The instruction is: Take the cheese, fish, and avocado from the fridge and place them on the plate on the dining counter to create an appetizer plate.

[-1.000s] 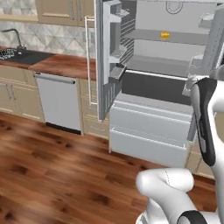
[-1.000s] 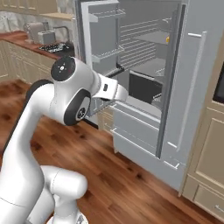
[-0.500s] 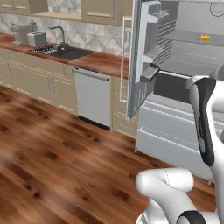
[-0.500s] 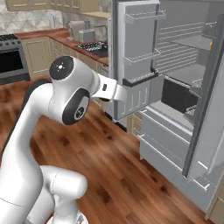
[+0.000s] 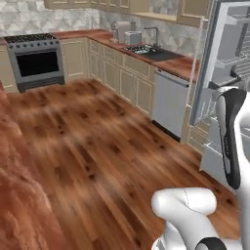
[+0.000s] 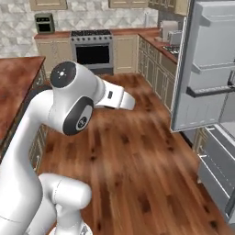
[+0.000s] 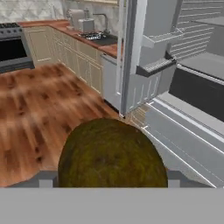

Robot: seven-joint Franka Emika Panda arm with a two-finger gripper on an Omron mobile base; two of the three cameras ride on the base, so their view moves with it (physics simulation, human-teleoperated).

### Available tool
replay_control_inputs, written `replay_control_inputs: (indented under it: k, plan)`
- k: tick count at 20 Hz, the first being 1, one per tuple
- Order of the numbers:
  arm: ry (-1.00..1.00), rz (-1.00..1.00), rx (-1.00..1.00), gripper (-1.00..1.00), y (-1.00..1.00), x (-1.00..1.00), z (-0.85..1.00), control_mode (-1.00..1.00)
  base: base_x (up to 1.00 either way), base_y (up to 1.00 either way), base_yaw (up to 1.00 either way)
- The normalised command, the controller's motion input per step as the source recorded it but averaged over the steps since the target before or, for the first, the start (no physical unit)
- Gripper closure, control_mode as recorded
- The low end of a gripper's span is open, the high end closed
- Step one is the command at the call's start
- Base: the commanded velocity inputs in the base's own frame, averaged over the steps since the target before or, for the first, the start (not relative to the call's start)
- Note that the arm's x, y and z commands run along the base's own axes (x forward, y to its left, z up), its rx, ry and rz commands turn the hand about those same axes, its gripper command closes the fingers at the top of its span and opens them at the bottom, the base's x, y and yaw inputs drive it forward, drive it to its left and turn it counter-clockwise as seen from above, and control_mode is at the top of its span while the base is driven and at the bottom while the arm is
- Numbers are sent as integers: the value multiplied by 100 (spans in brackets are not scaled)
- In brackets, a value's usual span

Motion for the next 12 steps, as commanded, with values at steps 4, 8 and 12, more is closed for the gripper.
replay_control_inputs:
  k: [4,8,12]
  plan:
    - [0,0,0,100,0,0,0,100,-74,-53,77]
    - [0,0,0,100,0,0,0,100,-91,-49,71]
    - [0,0,0,100,0,0,0,100,-100,-12,57]
